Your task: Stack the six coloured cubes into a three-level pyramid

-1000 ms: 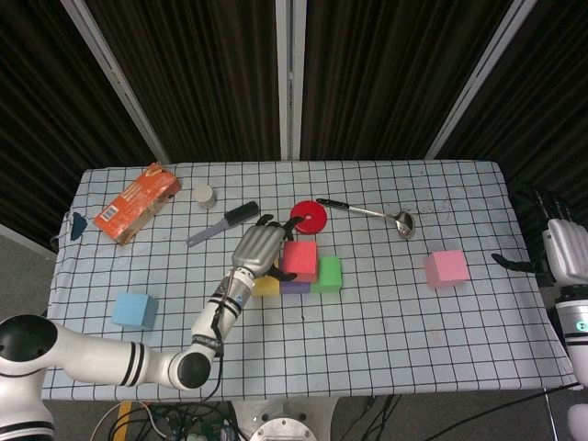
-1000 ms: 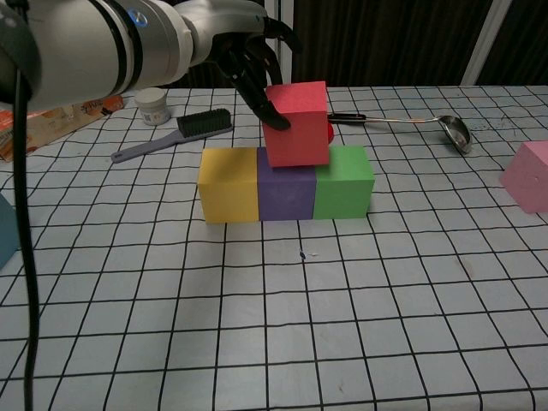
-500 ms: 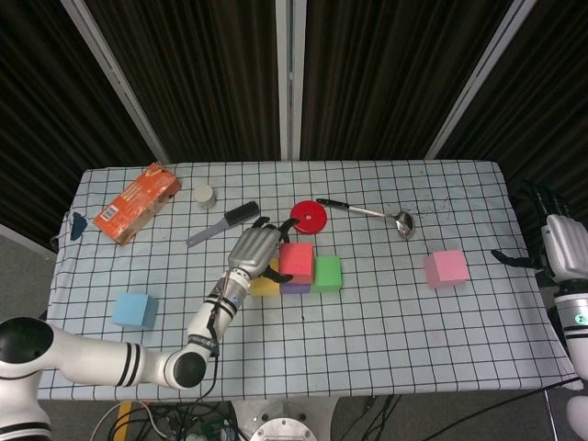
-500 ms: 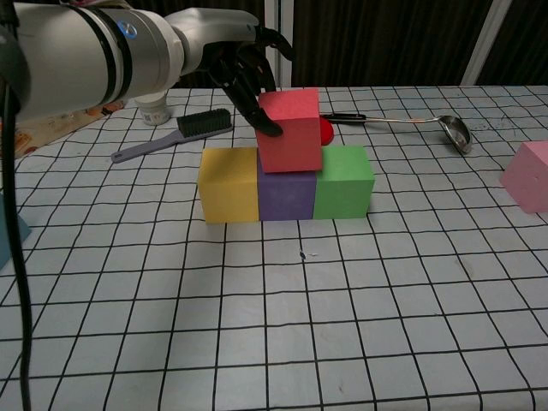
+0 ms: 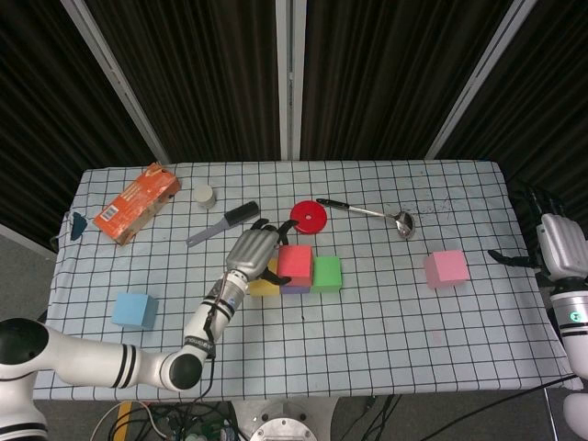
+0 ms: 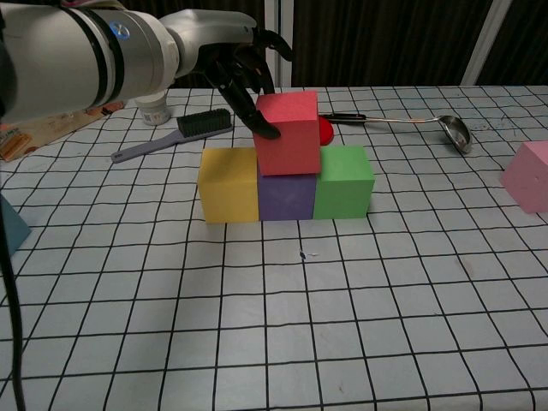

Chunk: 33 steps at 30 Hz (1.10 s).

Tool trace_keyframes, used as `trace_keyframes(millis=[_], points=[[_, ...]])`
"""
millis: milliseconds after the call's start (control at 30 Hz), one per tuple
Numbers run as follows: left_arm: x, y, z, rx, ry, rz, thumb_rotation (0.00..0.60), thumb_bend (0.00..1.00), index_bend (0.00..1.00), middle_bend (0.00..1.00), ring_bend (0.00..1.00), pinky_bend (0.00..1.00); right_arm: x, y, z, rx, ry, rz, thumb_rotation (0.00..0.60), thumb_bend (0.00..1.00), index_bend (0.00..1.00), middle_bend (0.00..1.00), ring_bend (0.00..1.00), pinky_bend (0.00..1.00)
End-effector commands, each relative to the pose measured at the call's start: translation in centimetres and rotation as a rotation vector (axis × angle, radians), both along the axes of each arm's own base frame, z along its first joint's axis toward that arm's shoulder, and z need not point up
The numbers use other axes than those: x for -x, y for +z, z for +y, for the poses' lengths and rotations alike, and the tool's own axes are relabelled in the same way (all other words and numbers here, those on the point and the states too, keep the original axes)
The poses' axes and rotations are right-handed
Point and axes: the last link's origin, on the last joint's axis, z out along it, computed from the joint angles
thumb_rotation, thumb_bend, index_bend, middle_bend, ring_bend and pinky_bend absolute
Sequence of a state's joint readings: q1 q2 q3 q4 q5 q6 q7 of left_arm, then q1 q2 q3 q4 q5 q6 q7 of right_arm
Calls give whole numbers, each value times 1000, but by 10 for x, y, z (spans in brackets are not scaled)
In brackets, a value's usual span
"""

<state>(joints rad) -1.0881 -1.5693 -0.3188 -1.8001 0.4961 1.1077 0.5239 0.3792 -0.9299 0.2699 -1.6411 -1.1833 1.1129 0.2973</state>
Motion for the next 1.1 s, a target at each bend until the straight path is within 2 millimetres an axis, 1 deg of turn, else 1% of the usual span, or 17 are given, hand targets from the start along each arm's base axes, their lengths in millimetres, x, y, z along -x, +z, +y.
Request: trace_keyframes(millis=[33,233,567,733,800,867,967,1067,1100], points=[[-1,0,0,-3,0,-3,600,129,101,348,209,81,0,-1,-1,-2,-1,-2,600,18,0,175,0,0],[-2,-3,2,-10,8,-4,600,95,102,333,208,76,1,-1,-1,-3,-1,-7,600,17,0,175,0,0],[0,-6,4,0,13,-4,600,92,101,317,196,74,6,1,-1,-2,-15,-9,600,17,0,175,0,0],[-2,2,0,12,-3,-20,600,86,91,296,174,70,6,0,-1,-7,-11,-5,600,17,0,175,0,0],[-2,8,-3,10,-10,-21,600,85,89,290,169,70,5,0,-1,-9,-11,-5,600,17,0,175,0,0],[0,17,-6,2,-18,-11,600,85,88,275,158,70,4,0,-1,-10,-7,-5,600,18,0,175,0,0],[14,36,-9,-25,0,16,600,86,85,257,138,69,0,1,-1,-12,3,-5,600,17,0,175,0,0],[44,60,-11,-82,62,28,600,86,85,252,132,70,-3,1,-1,-18,11,-1,600,17,0,175,0,0],[59,69,-13,-102,92,27,600,86,85,253,131,70,-5,1,-2,-23,13,2,600,17,0,175,0,0]])
